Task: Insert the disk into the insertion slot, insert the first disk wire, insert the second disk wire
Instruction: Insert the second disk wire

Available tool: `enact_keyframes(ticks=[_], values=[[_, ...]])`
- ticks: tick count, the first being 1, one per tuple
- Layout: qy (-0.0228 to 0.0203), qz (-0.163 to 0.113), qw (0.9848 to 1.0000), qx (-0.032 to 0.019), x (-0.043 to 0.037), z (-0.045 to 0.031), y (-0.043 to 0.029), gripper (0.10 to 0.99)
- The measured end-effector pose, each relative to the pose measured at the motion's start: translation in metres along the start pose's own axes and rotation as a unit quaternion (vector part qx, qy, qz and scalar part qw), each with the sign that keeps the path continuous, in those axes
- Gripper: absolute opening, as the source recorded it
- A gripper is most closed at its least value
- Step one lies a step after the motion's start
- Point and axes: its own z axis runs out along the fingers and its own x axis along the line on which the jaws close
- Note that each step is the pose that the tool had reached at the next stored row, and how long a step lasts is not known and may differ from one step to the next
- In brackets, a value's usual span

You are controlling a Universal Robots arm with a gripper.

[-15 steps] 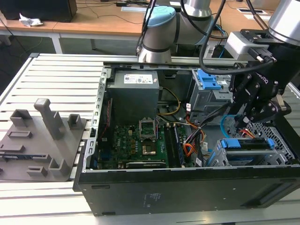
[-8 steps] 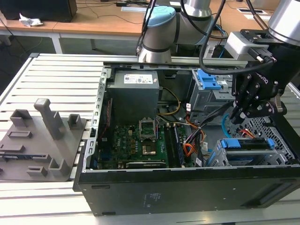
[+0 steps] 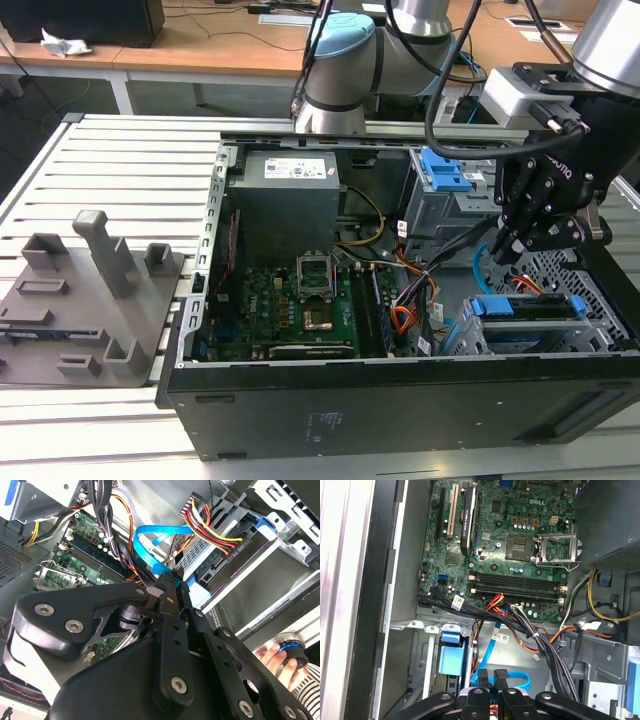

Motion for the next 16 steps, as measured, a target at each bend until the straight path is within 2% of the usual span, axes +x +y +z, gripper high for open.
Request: enact_keyframes(ticks=[4,16], values=[[0.0,0.0,1.0,-0.0002,0.0013,-0.0001,-0.0034,0.161],[0.0001,0.0,1.0,-0.0002,0.0145,0.0006,-0.0021,0.161]])
